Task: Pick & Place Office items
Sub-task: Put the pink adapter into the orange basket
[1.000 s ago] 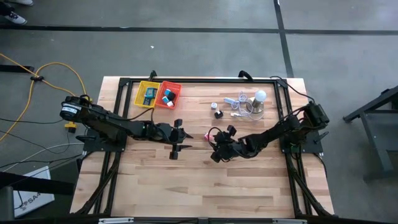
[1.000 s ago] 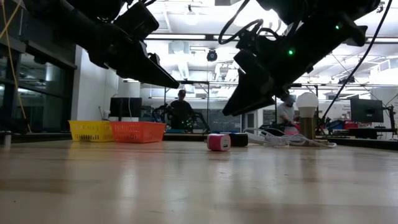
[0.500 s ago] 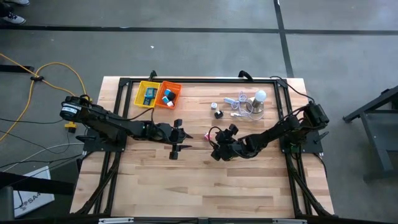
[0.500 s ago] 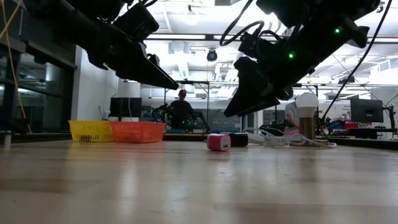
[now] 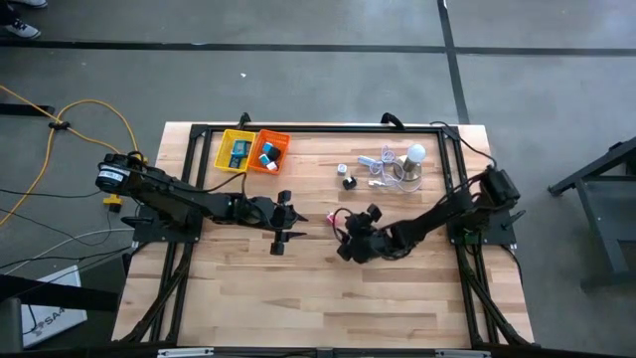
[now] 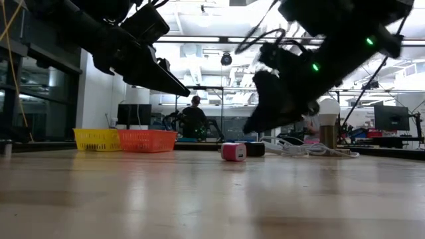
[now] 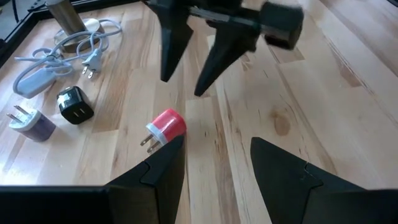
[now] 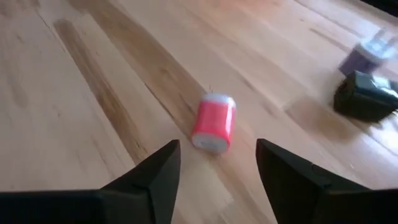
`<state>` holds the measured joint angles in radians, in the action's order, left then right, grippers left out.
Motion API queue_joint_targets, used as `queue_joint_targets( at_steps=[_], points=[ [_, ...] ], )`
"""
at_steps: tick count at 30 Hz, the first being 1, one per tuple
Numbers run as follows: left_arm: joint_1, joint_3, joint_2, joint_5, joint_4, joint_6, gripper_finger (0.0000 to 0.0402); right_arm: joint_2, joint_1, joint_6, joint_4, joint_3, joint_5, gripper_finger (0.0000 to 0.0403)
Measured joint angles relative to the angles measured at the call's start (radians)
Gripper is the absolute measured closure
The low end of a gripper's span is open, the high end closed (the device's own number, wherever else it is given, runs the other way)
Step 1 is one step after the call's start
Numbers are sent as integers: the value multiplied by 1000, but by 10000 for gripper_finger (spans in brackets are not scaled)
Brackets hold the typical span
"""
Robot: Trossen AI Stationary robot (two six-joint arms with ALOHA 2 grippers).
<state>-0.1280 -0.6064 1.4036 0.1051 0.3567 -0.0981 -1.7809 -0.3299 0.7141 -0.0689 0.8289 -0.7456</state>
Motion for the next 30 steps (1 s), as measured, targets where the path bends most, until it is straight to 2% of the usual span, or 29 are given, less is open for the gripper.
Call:
queue_joint_targets(
  at_steps=[6, 16, 30],
  points=[
    [0, 0, 0, 0, -4, 0, 225, -110, -43, -16, -128, -1, -105, 225],
    [0, 0, 0, 0, -6, 0, 225, -196, -35, -21, -224, 3, -142, 229],
    [0, 0, 0, 0, -6, 0, 225, -226, -9, -4, -273, 0, -150, 229]
  ],
)
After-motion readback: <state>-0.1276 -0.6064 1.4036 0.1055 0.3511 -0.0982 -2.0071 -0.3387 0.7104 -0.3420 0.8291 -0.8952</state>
